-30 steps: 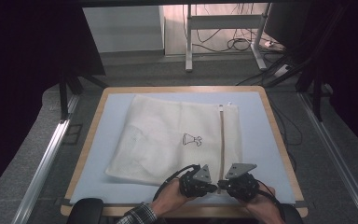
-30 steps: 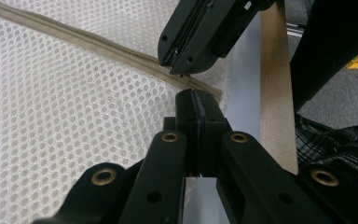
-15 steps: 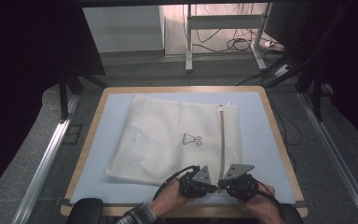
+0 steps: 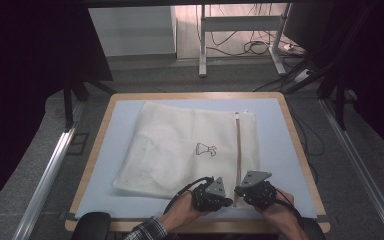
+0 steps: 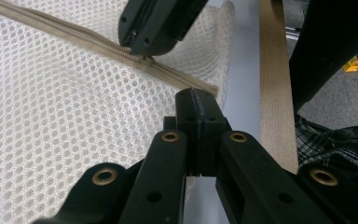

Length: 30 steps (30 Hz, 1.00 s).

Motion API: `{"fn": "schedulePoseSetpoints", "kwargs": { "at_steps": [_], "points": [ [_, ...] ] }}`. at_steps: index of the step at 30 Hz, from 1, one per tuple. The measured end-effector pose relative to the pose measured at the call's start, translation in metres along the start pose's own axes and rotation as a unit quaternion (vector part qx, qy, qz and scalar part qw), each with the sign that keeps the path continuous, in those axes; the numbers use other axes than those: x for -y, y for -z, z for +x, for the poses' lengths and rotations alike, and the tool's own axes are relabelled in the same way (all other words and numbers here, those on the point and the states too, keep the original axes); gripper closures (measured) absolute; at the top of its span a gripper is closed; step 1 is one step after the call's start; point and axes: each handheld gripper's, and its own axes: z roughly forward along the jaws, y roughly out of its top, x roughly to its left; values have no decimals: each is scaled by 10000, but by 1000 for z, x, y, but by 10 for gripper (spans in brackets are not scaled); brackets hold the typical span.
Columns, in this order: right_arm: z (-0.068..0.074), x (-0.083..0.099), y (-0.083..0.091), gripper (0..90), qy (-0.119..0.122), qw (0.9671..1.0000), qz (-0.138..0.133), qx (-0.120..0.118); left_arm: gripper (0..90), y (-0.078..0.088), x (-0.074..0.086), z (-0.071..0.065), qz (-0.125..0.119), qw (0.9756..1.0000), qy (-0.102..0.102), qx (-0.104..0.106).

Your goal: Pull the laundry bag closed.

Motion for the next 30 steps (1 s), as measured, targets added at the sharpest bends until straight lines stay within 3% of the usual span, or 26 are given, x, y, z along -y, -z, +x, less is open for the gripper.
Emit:
{"fn": "schedulePoseSetpoints", "kwargs": {
  "at_steps": [30],
  "points": [
    [-21, -6, -5, 858, 5, 9995, -94, 302, 898, 0, 1, -1, -27, 10000, -13, -38]
  ]
}}
